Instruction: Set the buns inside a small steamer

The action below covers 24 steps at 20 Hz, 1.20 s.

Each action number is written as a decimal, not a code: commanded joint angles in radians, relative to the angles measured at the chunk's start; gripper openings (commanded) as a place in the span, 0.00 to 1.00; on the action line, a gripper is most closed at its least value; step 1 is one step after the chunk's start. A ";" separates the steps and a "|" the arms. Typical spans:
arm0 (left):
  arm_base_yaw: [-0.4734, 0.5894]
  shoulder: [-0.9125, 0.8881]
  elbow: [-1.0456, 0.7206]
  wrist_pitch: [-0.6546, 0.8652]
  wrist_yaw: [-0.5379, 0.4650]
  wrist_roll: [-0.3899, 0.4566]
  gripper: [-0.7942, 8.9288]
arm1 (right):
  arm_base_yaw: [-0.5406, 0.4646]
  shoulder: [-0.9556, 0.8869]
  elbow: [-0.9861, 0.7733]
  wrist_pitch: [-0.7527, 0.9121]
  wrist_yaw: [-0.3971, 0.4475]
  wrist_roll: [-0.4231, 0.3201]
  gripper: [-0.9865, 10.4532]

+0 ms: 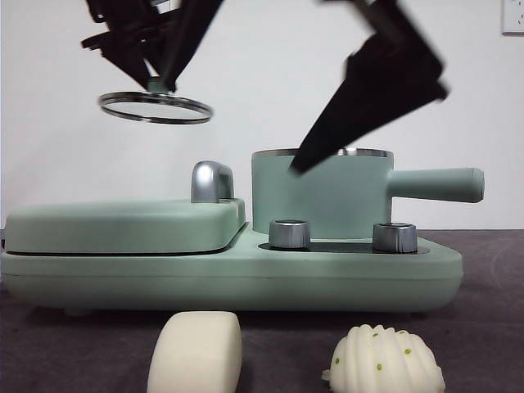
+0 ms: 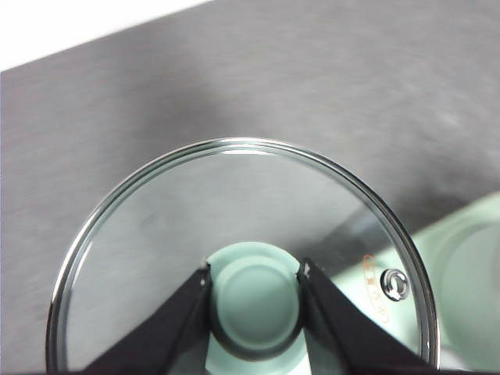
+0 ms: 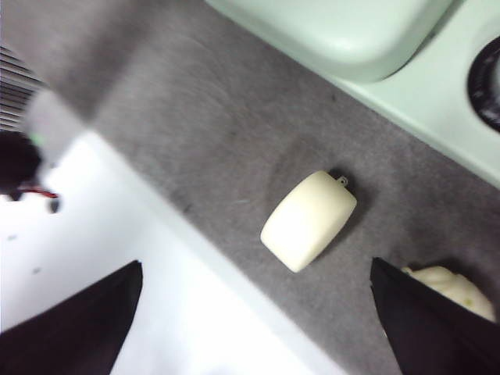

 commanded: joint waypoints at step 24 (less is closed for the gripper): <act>0.067 0.007 0.043 0.030 0.001 0.006 0.10 | 0.068 0.444 0.153 -0.027 0.122 0.061 0.16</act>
